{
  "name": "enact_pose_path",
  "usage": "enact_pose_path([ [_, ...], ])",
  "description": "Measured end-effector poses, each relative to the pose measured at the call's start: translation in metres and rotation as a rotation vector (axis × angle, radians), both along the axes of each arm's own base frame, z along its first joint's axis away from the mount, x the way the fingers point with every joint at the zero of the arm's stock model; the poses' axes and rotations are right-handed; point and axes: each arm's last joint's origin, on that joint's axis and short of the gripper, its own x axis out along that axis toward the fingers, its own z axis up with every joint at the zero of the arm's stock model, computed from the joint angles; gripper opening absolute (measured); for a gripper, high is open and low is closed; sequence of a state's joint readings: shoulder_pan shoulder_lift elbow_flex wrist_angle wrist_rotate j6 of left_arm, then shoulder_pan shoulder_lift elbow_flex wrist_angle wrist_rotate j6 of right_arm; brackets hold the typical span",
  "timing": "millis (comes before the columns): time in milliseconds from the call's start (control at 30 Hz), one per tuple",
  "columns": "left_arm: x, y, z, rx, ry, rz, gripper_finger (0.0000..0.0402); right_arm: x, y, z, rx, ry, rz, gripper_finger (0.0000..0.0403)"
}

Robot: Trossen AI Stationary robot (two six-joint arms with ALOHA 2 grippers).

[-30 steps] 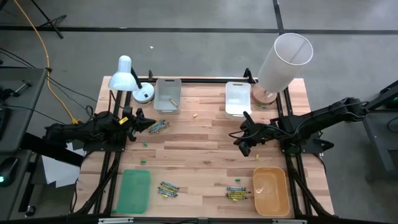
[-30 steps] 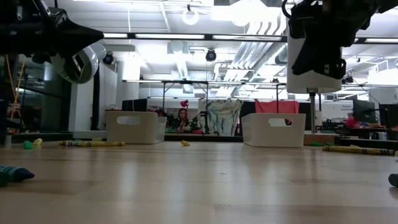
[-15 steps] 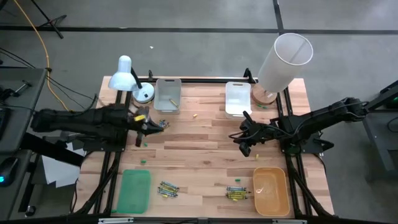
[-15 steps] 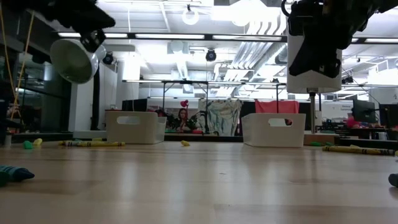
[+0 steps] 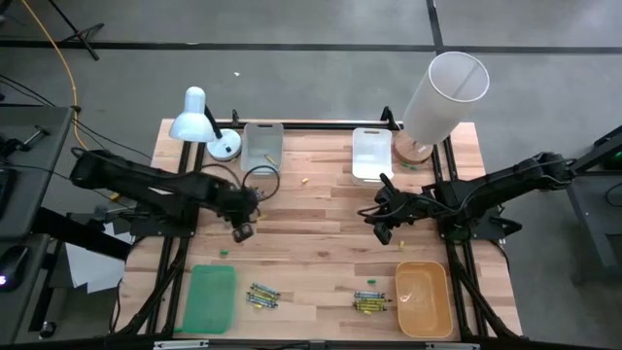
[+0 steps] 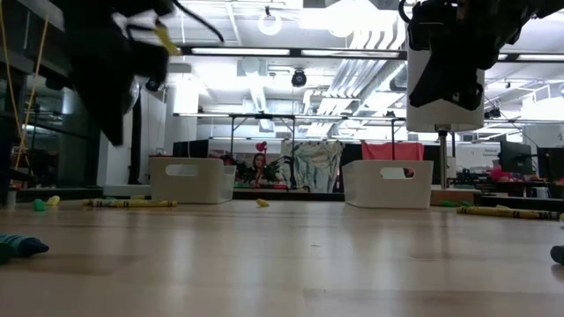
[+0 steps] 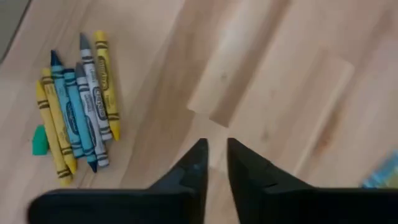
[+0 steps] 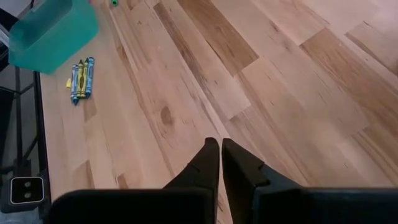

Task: Sort crayons
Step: Put the yellow crayon into the gray bin

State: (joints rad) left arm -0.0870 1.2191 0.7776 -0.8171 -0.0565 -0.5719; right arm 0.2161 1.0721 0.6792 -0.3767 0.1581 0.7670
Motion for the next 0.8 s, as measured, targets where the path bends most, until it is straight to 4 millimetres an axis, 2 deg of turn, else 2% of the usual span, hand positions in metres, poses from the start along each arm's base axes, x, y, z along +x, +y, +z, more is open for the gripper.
enact_pose_path([
  [233,0.029,0.028,-0.031,-0.02,0.063,0.116,0.0162,0.0,0.0,0.0,-0.006,0.0,0.005,0.0016],
  [367,0.04,0.041,-0.044,0.0,0.14,0.148,0.0201,0.0,0.0,0.0,-0.007,0.001,0.005,0.0016],
  [600,0.049,0.047,-0.057,0.086,0.223,0.251,0.0201,0.0,0.0,0.0,-0.008,0.002,0.005,0.0016],
  [800,0.049,0.048,-0.058,0.118,0.229,0.273,0.0189,0.0,0.0,0.0,-0.008,0.002,0.005,0.0016],
])
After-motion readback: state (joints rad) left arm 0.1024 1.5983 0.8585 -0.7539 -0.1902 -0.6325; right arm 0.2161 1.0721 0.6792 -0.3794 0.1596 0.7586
